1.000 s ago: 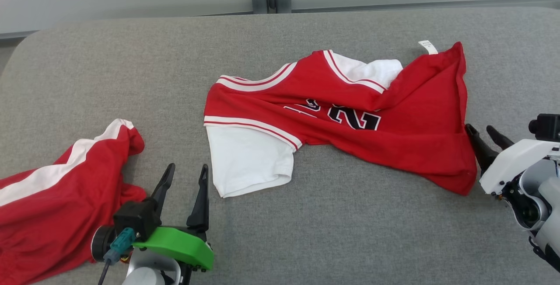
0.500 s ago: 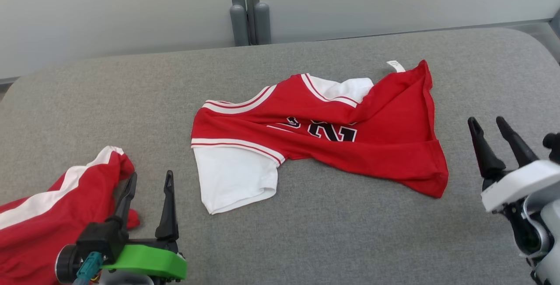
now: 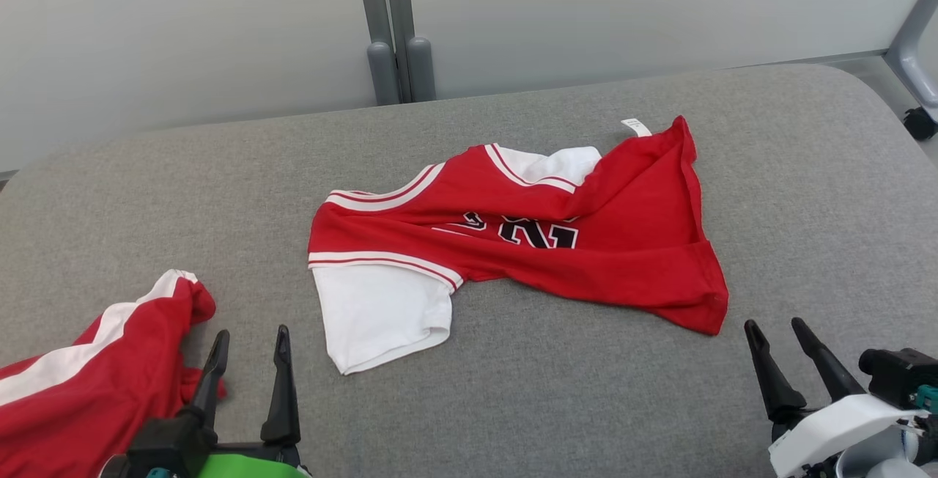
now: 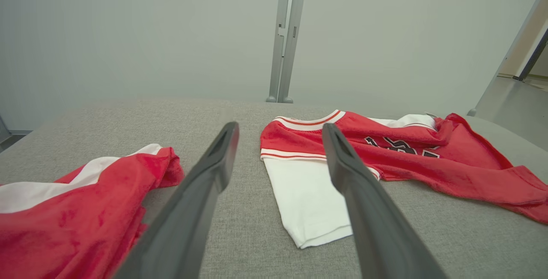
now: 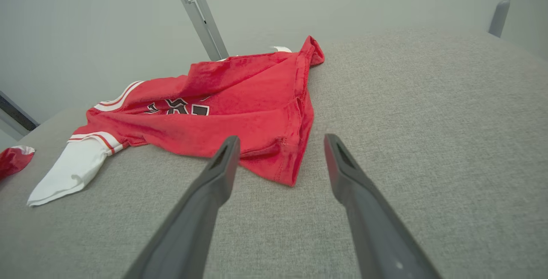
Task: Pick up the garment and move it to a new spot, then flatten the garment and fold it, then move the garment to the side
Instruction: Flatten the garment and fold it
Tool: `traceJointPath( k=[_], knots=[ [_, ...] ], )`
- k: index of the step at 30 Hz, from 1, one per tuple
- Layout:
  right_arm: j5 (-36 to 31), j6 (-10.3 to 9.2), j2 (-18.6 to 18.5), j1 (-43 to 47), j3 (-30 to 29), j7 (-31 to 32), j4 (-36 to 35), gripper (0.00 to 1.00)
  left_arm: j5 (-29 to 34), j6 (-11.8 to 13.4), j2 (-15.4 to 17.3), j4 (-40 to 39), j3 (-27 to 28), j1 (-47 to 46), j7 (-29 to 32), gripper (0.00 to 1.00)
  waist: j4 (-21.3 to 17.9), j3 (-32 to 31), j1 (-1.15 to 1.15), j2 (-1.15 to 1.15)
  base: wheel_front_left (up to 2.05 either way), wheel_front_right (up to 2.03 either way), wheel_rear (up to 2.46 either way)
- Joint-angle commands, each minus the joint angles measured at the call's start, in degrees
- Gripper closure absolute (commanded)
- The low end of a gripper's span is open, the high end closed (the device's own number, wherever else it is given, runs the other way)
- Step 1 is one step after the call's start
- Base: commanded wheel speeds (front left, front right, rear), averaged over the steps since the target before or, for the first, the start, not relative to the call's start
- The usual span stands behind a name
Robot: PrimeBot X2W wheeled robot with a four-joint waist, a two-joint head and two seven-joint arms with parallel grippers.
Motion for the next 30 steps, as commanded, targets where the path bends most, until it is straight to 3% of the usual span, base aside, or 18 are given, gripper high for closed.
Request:
traceJointPath(
  k=[1,5,10,18,30],
  knots=[
    [0.0,-0.04,0.2,-1.3,0.7,0.0,1.2,0.0,0.4,-0.5,-0.2,0.4,0.0,-0.1,-0.1,0.0,0.0,0.0,0.0,0.0,0.0,0.0,0.0],
    [0.9,-0.04,-0.4,-4.5,3.5,2.8,5.3,0.0,0.1,-1.8,-0.2,3.0,-1.4,-1.3,1.3,0.0,0.1,0.1,0.0,0.0,0.0,0.0,0.0],
    [3.4,-0.05,-1.2,-10.2,7.0,8.2,10.4,0.0,-1.5,-3.3,-0.8,7.5,-4.1,-4.0,8.8,0.0,0.5,1.5,0.0,0.0,0.0,0.0,0.0],
    [6.5,-0.04,-3.1,-17.4,11.8,11.1,14.1,0.0,-3.4,-3.3,-1.9,14.8,-5.1,-10.6,16.9,0.0,0.3,4.9,0.0,0.0,0.0,0.0,0.0],
    [10.5,-0.05,-3.8,-23.3,17.6,11.0,19.2,0.0,-4.7,-4.5,-3.5,22.5,-6.5,-17.6,18.5,0.0,0.4,8.1,0.0,0.0,0.0,0.0,0.0]
  ],
)
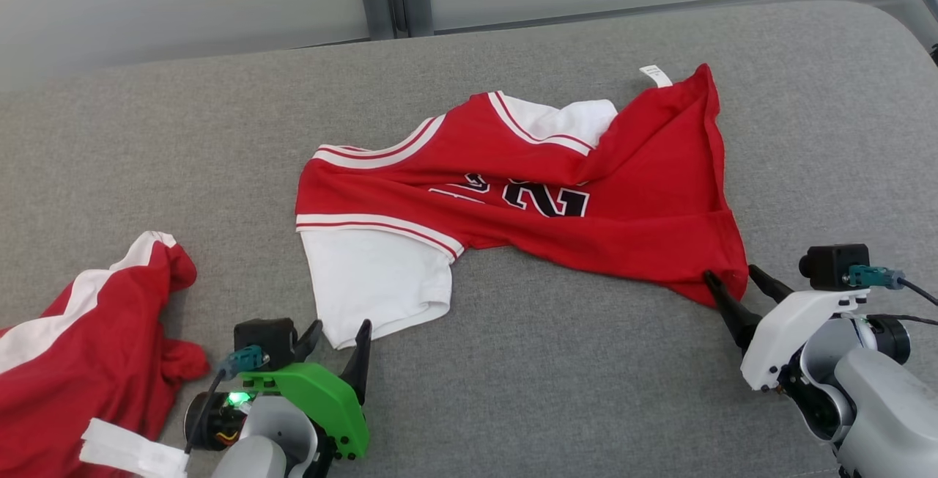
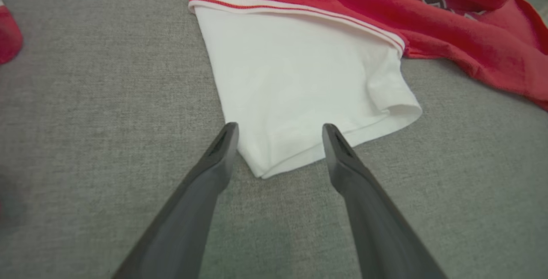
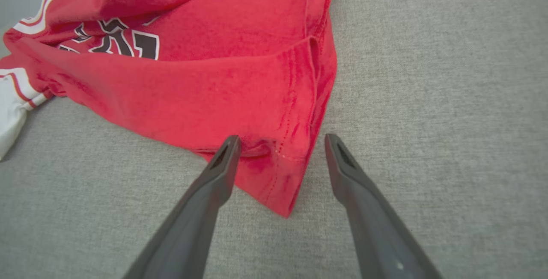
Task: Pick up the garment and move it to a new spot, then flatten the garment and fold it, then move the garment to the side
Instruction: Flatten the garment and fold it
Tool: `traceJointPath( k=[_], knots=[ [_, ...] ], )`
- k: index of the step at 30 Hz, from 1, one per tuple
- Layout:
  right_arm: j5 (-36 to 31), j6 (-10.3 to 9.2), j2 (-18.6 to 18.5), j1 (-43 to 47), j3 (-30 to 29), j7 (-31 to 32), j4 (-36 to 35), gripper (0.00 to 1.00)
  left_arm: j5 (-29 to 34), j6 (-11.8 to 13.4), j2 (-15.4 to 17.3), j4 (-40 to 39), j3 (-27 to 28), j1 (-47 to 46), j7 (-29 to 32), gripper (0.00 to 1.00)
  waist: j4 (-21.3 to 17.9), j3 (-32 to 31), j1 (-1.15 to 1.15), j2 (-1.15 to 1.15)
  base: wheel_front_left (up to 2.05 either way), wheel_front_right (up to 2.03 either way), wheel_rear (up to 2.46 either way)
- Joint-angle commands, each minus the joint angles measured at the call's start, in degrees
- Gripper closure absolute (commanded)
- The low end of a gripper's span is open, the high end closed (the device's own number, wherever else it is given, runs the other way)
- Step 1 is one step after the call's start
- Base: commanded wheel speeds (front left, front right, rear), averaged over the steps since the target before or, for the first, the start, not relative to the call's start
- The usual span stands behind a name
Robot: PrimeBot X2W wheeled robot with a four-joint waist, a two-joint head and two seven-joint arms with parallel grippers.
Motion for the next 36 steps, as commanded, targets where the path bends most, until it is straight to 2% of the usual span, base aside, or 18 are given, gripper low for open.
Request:
traceJointPath(
  k=[1,6,7,8,9,11,12,13,14,15,16,24,28,32,36],
  knots=[
    [0.9,-0.05,-0.3,-0.6,0.6,-0.5,0.2,0.0,-0.2,0.1,-0.1,1.0,0.0,-1.2,0.1,0.0,0.0,0.2,0.0,0.0,0.0,0.0,0.0],
    [2.5,-0.05,-0.7,-1.6,3.2,-1.7,-0.1,0.0,-1.1,0.5,-0.7,4.8,0.0,-2.9,0.3,0.0,-0.4,0.6,0.0,0.0,0.0,0.0,0.0],
    [2.8,-0.05,-0.8,-1.7,3.6,-2.0,-0.2,0.04,-1.1,0.6,-0.6,5.5,0.0,-3.0,0.4,0.0,-0.5,0.6,0.0,0.0,0.0,0.0,0.0],
    [3.1,-0.06,-0.9,-1.8,4.2,-2.3,-0.2,0.18,-1.3,0.8,-0.7,6.2,0.1,-3.2,0.3,0.0,-0.6,0.6,0.0,0.0,0.0,0.0,0.0],
    [3.4,-0.06,-0.9,-1.8,4.7,-2.7,-0.4,0.27,-1.5,0.9,-0.8,6.7,0.1,-3.3,0.3,0.0,-0.7,0.7,0.0,0.0,0.0,0.0,0.0],
    [4.2,-0.05,-1.0,-1.9,5.6,-3.4,-0.5,0.52,-1.8,1.1,-0.8,7.9,0.2,-3.3,0.8,0.0,-0.8,0.6,0.0,0.0,0.0,0.0,0.0],
    [4.5,-0.05,-1.2,-2.1,6.1,-3.7,-0.4,0.55,-1.8,1.2,-0.8,8.4,0.2,-3.3,0.9,0.0,-0.9,0.6,0.0,0.0,0.0,0.0,0.0],
    [4.9,-0.06,-1.2,-2.2,6.6,-4.0,-0.3,0.65,-1.8,0.9,-0.8,8.8,0.1,-3.3,1.1,0.01,-0.9,0.5,0.0,0.0,0.0,0.0,0.0],
    [5.1,-0.05,-1.3,-2.4,7.0,-4.2,-0.2,0.73,-1.9,0.7,-0.8,8.9,0.0,-3.4,0.9,0.32,-0.9,0.5,0.0,0.0,0.0,0.0,0.0],
    [5.4,-0.05,-1.3,-2.5,7.3,-4.6,-0.1,0.97,-2.0,0.5,-0.9,9.0,-0.1,-3.5,0.5,0.9,-0.9,0.4,0.0,0.0,0.0,0.0,0.0],
    [5.8,-0.06,-1.4,-2.6,7.8,-4.8,0.0,1.0,-2.1,0.4,-1.0,9.1,-0.2,-3.6,0.1,1.0,-0.9,0.3,0.0,0.0,0.0,0.0,0.0],
    [7.9,-0.06,-2.4,-3.0,9.9,-9.0,-0.5,1.0,-2.1,0.0,0.2,6.9,0.3,-2.7,-3.5,1.0,-0.9,-1.7,0.0,0.0,0.0,0.0,0.0],
    [9.0,-0.06,-3.4,-2.7,9.4,-10.6,-3.0,1.0,-1.9,0.3,1.7,2.6,0.8,-1.6,-4.9,1.0,-1.0,-2.8,0.0,0.0,0.0,0.0,0.0],
    [9.7,-0.06,-4.9,-4.0,8.2,-11.3,-6.9,1.0,-0.8,0.4,4.0,-3.1,0.8,-3.4,-3.1,1.0,-0.8,-3.1,0.0,0.0,0.0,0.0,0.0],
    [7.8,-0.05,-6.5,-7.8,8.7,-11.5,-9.1,1.0,0.3,0.7,7.0,-8.2,0.6,-8.5,1.5,1.0,-0.7,-1.4,0.0,0.0,0.0,0.0,0.0]
  ],
)
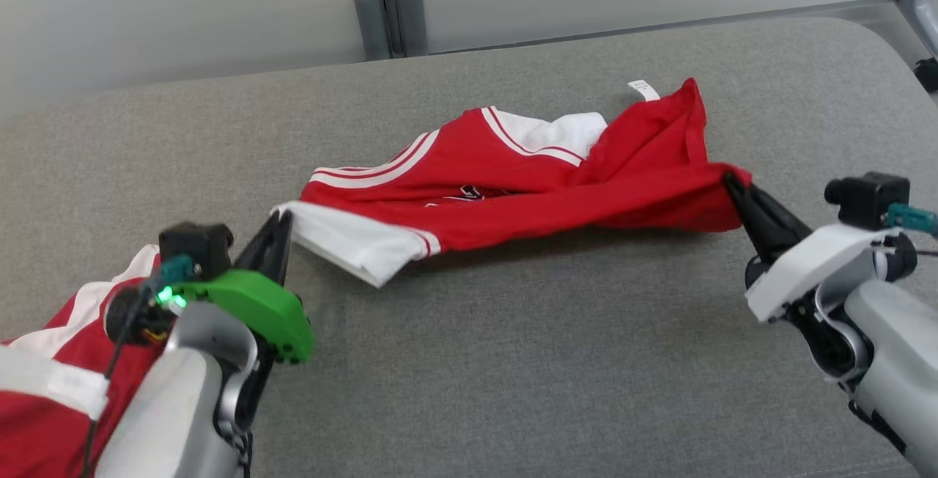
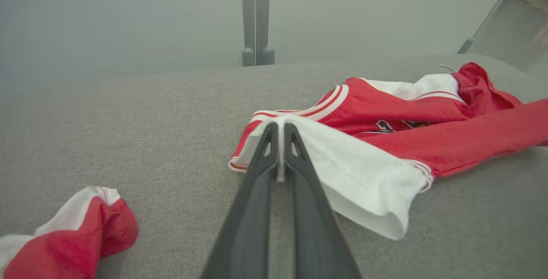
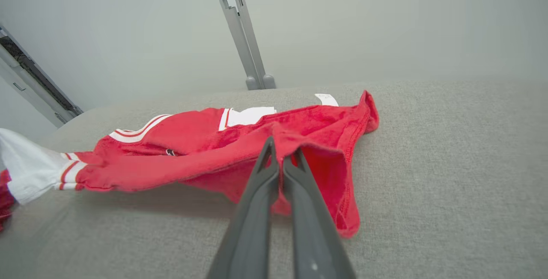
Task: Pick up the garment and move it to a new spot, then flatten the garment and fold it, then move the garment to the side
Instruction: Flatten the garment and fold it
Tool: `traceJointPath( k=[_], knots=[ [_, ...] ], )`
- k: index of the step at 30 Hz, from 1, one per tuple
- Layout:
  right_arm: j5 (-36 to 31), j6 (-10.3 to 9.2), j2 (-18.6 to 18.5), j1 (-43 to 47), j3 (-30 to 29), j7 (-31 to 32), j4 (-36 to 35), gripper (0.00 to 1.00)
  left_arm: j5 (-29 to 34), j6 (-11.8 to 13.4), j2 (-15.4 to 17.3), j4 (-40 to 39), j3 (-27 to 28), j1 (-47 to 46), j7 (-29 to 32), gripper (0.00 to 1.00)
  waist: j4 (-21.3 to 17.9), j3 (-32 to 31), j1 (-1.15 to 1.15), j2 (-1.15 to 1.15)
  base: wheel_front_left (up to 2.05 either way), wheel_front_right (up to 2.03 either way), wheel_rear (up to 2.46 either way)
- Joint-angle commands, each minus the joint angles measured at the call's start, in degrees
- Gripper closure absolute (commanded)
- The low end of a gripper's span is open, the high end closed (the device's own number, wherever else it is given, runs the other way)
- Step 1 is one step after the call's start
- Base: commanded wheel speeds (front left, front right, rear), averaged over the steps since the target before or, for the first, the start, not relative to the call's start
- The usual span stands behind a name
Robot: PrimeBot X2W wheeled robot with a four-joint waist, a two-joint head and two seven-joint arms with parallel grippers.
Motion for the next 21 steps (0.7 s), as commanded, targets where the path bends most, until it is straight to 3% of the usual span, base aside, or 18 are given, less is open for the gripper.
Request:
traceJointPath(
  k=[1,10,21],
  knots=[
    [-0.1,-0.04,-0.2,-2.4,0.0,-0.4,-0.8,1.0,0.0,-0.1,0.6,-1.0,0.1,-2.9,1.4,1.0,0.1,1.8,0.0,0.0,0.0,0.0,0.0],
    [1.9,-0.05,-2.5,-22.3,1.5,0.1,0.2,1.0,1.6,-2.9,3.8,3.8,0.6,-28.2,7.8,1.0,0.4,13.8,0.0,0.0,0.0,0.0,0.0],
    [11.1,-0.05,-3.2,-48.9,3.6,0.1,3.2,1.0,6.3,-5.1,5.1,16.8,-2.4,-61.6,7.0,1.0,0.5,24.2,0.0,0.0,0.0,0.0,0.0]
  ],
)
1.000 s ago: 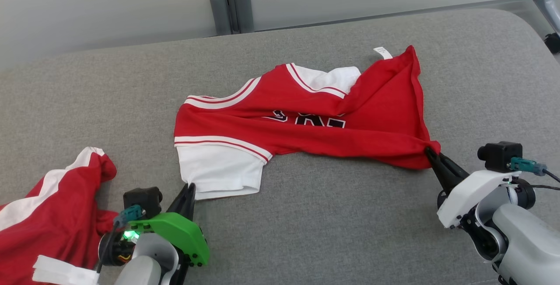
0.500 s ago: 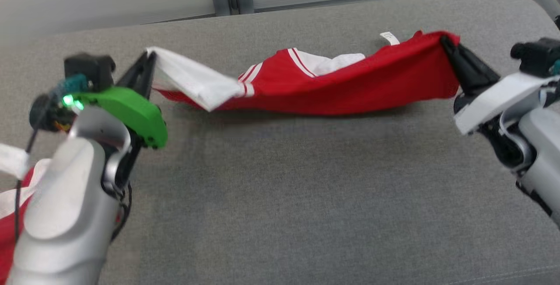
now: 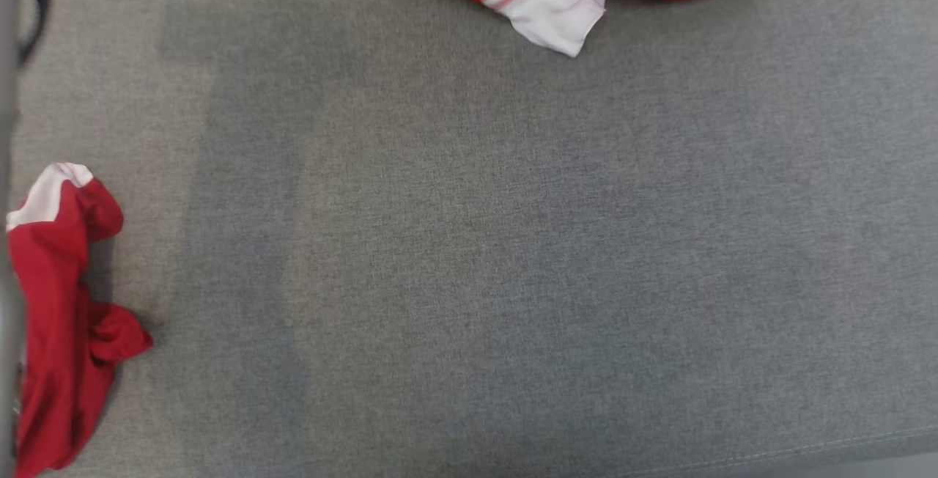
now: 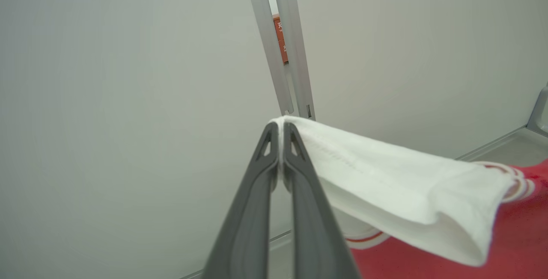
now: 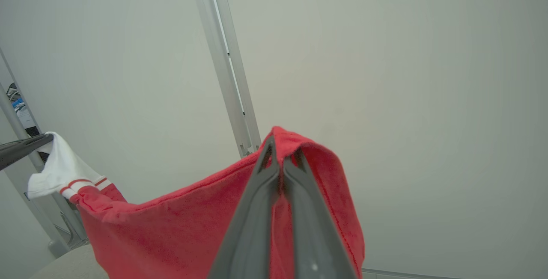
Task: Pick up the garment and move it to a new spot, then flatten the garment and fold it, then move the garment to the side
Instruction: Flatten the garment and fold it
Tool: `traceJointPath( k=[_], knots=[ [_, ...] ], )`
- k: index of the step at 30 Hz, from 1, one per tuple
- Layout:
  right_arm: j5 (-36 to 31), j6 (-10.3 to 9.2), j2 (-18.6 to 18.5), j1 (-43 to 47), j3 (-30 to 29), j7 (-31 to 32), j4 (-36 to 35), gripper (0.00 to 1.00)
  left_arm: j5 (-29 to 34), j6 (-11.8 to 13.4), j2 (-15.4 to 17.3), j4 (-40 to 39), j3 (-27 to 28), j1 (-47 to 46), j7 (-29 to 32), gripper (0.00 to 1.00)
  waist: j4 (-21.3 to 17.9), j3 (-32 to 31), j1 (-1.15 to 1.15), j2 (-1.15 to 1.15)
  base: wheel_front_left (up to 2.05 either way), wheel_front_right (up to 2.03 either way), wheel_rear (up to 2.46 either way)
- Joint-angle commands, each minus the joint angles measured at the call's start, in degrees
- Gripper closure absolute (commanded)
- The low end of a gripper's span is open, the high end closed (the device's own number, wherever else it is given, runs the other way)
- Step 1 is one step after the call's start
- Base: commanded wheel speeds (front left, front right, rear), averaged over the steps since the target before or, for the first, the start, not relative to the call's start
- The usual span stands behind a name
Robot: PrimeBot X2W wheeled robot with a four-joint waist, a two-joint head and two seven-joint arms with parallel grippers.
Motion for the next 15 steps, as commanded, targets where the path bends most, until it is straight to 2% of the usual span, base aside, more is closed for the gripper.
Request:
traceJointPath(
  k=[1,9,15],
  knots=[
    [1.8,-0.06,-0.3,-2.1,0.1,-0.2,0.4,1.0,0.4,-0.1,0.4,1.5,-0.2,-3.4,-0.6,1.0,0.3,4.6,-0.01,0.0,0.0,0.0,0.0],
    [4.1,-0.05,-1.2,-14.4,1.9,-0.5,3.6,1.0,1.4,-0.3,-1.0,10.6,-0.3,-18.2,-4.1,1.0,0.3,5.1,-0.01,0.0,0.0,0.0,0.0],
    [4.6,-0.05,-0.6,-16.9,3.7,-0.7,4.8,1.0,0.9,-0.6,-1.9,15.8,-1.6,-22.7,-7.0,1.0,0.8,3.8,-0.01,0.0,0.0,0.0,0.0]
  ],
)
